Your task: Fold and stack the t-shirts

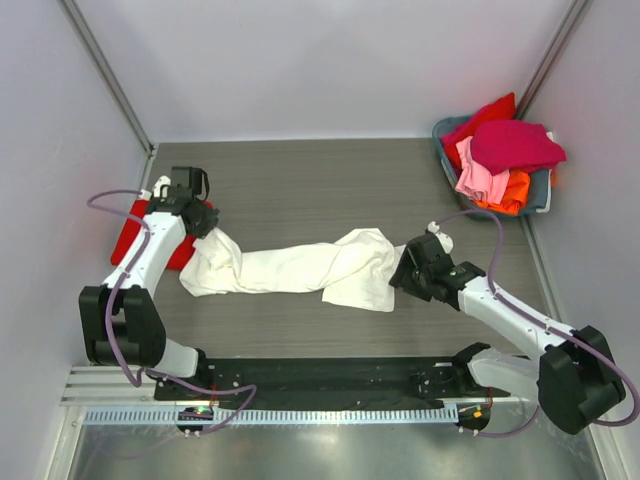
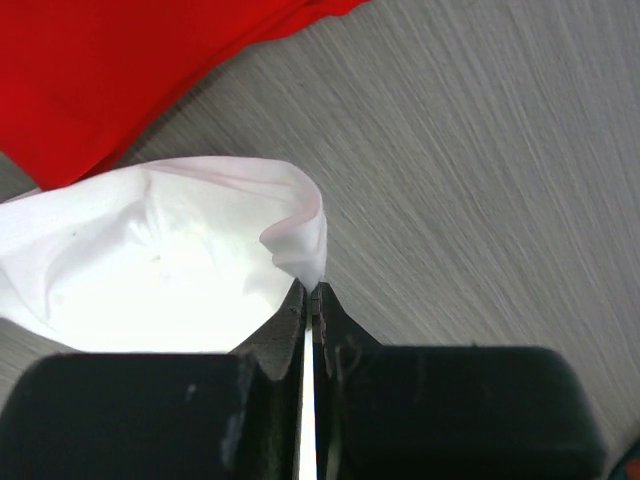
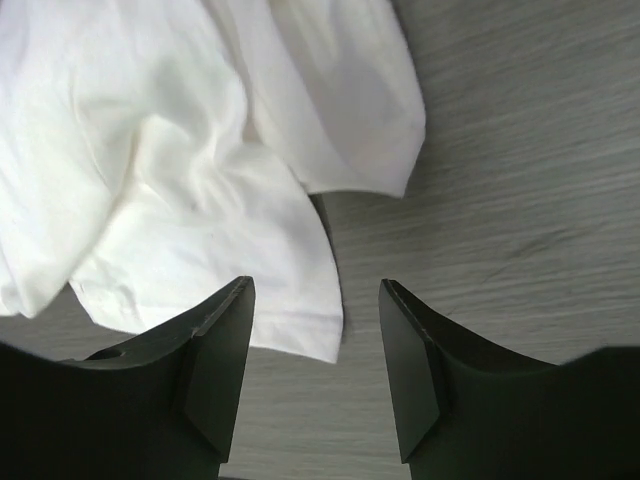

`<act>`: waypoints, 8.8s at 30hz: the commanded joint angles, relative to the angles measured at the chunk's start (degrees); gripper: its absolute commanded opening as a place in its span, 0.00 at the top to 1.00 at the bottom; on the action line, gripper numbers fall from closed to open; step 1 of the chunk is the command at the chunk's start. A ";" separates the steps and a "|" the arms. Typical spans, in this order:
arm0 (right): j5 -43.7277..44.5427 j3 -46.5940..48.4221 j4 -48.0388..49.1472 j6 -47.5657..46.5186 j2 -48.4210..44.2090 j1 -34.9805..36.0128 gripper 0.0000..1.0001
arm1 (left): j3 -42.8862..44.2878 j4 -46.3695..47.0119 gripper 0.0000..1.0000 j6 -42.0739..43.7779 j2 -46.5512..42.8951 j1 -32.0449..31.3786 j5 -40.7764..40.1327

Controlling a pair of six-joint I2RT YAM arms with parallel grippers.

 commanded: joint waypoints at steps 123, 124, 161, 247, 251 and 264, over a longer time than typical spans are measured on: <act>-3.06 10.23 -8.23 -8.32 -16.20 -23.84 0.99 | -30.51 -2.56 0.66 1.70 -22.92 0.70 2.78; -3.15 10.06 -8.23 -8.23 -16.29 -23.84 0.99 | -30.51 -2.13 0.65 1.88 -22.12 0.87 3.04; -7.63 10.67 -7.36 -8.93 -17.70 -23.76 0.99 | -29.29 1.68 1.00 5.56 -22.37 0.79 6.90; -11.94 56.15 15.39 -0.24 11.95 -25.78 0.99 | 16.27 34.25 1.00 -12.54 4.34 14.67 30.98; -12.29 38.21 17.25 0.47 4.75 -28.32 0.99 | -0.57 41.10 1.00 -12.54 2.41 14.58 34.58; -14.66 4.20 13.31 -1.37 -9.76 -29.56 0.99 | -26.81 33.39 1.00 -3.67 -6.38 14.67 34.16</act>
